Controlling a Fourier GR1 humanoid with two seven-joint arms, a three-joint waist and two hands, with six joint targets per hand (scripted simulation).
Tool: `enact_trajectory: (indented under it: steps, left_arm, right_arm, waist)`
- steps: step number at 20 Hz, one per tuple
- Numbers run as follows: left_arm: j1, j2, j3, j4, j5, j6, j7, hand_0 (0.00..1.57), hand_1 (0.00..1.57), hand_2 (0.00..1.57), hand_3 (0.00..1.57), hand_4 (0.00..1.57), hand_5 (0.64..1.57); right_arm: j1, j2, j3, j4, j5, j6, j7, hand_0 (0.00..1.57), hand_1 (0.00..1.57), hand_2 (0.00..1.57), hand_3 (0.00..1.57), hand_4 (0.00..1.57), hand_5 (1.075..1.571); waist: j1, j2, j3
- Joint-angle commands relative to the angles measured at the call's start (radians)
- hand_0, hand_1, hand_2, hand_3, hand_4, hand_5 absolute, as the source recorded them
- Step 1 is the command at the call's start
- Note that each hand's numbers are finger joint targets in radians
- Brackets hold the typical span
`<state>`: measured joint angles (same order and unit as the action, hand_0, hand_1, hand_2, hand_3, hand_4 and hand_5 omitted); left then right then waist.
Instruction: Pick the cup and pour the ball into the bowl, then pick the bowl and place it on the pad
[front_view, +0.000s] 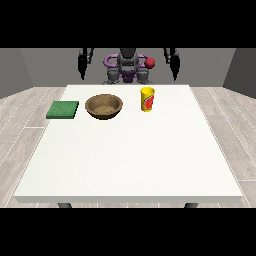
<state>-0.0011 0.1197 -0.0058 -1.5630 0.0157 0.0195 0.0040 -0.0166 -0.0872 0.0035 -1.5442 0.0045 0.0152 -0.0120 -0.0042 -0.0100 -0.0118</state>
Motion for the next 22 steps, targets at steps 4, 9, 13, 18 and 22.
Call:
enact_trajectory:
  steps: [4,9,13,18,22]
  left_arm:
    - [-0.022,0.029,0.003,-0.089,0.013,-0.010,0.075,0.00,0.00,0.00,0.00,0.00,1.557]
    - [-0.118,-0.003,0.085,-0.178,0.152,0.022,0.245,0.00,0.00,0.00,0.00,0.00,1.557]
    - [-0.087,0.010,0.121,-0.174,0.177,-0.024,0.128,0.00,0.00,0.00,0.00,0.00,1.548]
    - [-0.119,-0.011,0.114,-0.132,0.122,0.002,0.033,0.00,0.00,0.00,0.00,0.00,1.542]
    - [-0.226,0.024,0.176,0.000,0.137,-0.026,-0.074,0.00,0.00,0.00,0.00,0.00,1.528]
  right_arm:
    - [-0.012,-0.040,-0.013,-0.085,-0.005,0.005,0.078,0.00,0.00,0.00,0.00,0.00,1.569]
    - [-0.013,-0.159,-0.189,-0.107,-0.242,0.157,0.163,0.00,0.00,0.00,0.00,0.00,1.570]
    - [0.014,-0.153,-0.217,-0.146,-0.254,0.182,0.082,0.00,0.00,0.00,0.00,0.00,1.571]
    - [0.019,-0.141,-0.233,-0.085,-0.243,0.218,-0.014,0.00,0.00,0.00,0.00,0.00,1.570]
    - [-0.053,-0.134,-0.224,-0.079,-0.243,0.215,-0.027,0.00,0.00,0.00,0.00,0.00,1.570]
  waist:
    - [-0.015,-0.229,0.0083]
    - [-0.037,-0.228,0.0125]
    - [-0.030,-0.105,0.0118]
    - [-0.029,-0.022,0.0120]
    - [-0.061,0.058,0.0118]
